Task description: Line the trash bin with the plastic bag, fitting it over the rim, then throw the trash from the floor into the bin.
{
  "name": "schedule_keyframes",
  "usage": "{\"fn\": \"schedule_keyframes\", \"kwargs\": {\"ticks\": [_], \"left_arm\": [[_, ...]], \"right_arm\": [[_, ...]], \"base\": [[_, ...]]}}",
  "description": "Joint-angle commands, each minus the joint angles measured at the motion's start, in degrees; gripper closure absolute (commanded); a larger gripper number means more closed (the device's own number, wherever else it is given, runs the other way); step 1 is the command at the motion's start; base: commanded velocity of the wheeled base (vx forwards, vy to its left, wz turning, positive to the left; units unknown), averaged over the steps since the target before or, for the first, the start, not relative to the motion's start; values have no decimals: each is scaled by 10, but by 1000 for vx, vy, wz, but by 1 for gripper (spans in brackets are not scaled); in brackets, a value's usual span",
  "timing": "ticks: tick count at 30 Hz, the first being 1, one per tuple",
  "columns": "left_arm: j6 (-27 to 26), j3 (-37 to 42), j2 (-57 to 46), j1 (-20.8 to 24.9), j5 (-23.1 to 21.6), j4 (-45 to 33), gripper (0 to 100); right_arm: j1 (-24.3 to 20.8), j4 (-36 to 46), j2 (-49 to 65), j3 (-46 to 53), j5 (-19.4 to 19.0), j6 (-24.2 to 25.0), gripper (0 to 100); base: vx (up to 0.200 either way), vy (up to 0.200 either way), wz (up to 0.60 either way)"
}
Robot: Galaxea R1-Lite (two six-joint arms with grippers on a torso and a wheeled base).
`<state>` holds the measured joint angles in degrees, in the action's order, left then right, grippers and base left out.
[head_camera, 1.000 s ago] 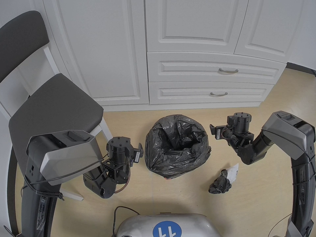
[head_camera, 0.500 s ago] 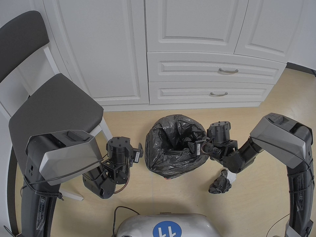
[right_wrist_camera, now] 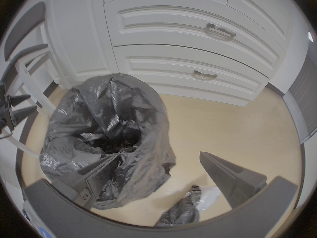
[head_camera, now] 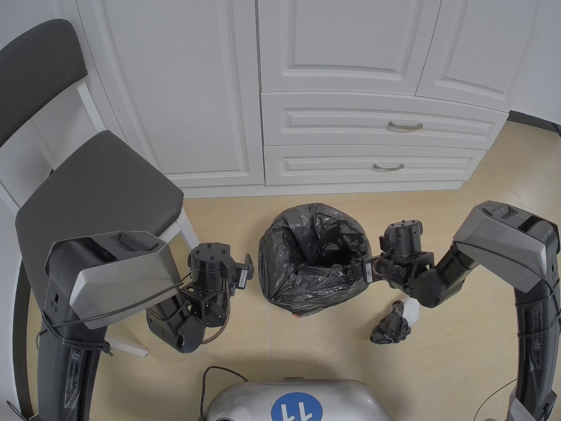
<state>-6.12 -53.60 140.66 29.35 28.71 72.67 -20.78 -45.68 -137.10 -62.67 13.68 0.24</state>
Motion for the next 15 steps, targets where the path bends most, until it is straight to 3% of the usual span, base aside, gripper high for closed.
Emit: {"fn": "schedule_keyframes", "kwargs": {"ticks": [1, 15], "left_arm": [[0, 0, 1, 0, 0, 0, 0], [0, 0, 0, 0, 0, 1, 0]], "right_arm": [[22, -3, 31, 31, -6, -21, 0], [50, -2, 73, 81, -45, -66, 0]], "base": [[0, 0, 0], [0, 0, 0]]}}
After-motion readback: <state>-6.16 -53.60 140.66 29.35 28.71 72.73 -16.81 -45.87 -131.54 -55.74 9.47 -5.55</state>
